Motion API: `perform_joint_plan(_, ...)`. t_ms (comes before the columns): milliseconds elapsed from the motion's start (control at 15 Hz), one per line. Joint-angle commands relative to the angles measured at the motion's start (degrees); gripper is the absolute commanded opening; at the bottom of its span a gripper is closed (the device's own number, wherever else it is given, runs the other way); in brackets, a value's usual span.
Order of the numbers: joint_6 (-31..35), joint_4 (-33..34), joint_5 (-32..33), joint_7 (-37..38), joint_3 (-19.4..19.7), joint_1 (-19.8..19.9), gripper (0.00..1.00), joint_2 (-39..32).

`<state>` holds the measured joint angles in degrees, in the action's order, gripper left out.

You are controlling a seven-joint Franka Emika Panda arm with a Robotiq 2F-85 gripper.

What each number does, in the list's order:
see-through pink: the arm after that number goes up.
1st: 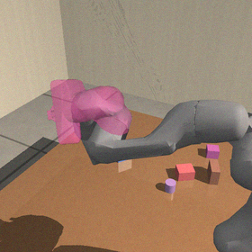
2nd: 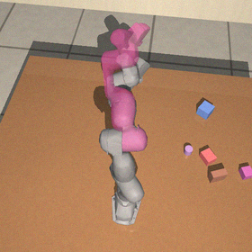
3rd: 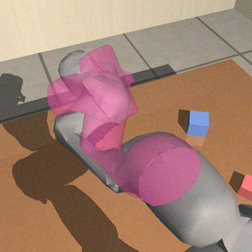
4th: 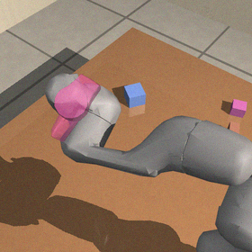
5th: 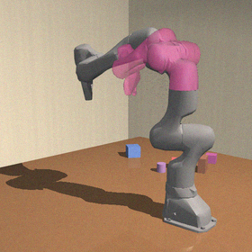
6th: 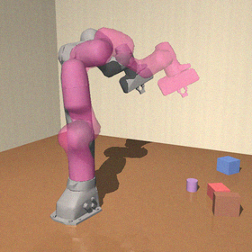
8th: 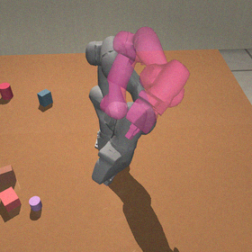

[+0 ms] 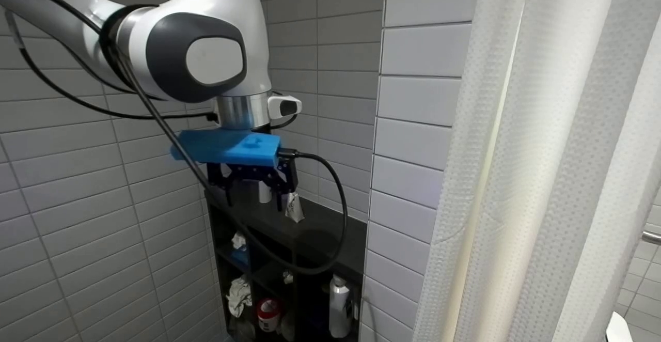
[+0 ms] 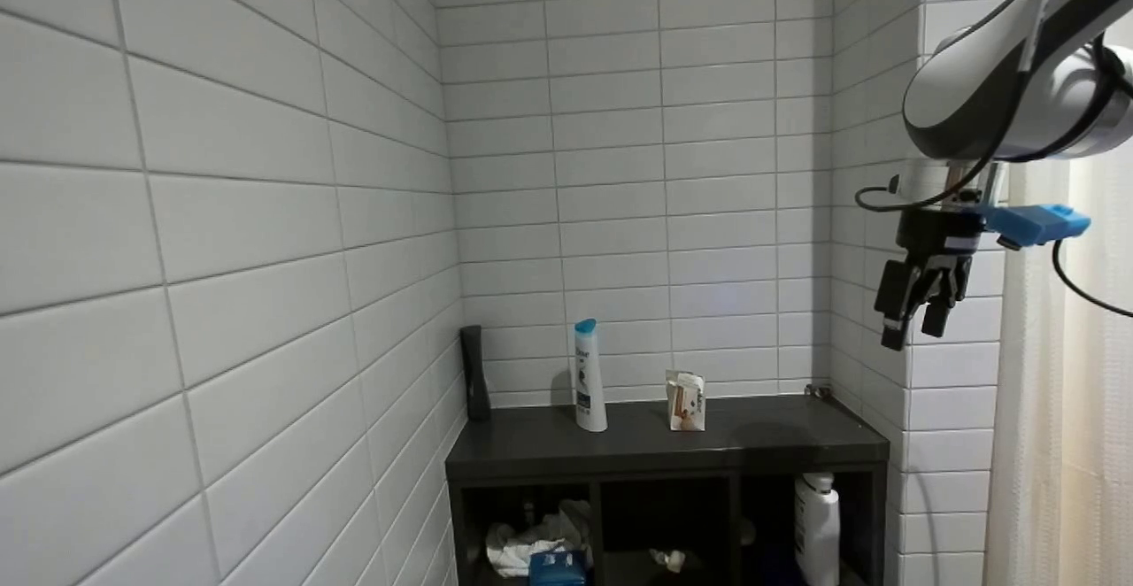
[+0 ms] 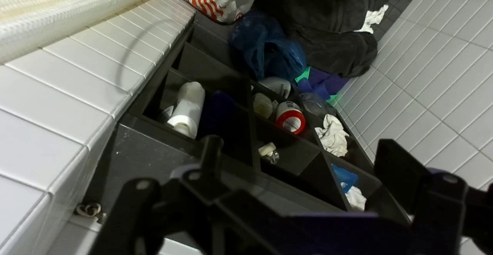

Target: Pick up the dove box

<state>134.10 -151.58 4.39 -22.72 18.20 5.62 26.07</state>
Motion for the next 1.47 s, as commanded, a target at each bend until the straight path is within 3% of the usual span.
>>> perform_joint_plan(0, 3.1, -1.17, 1.05, -2.93, -0.81, 1.0, 1.0, 0.52)
perform_joint_plan(867, 13.06, -5.58, 14.86, -22.43, 0.18, 2.65, 1.0, 1.0)
perform_joint_plan(1400, 13.11, -5.9, 22.03, -25.63, -1.68, 6.7, 1.0, 0.54)
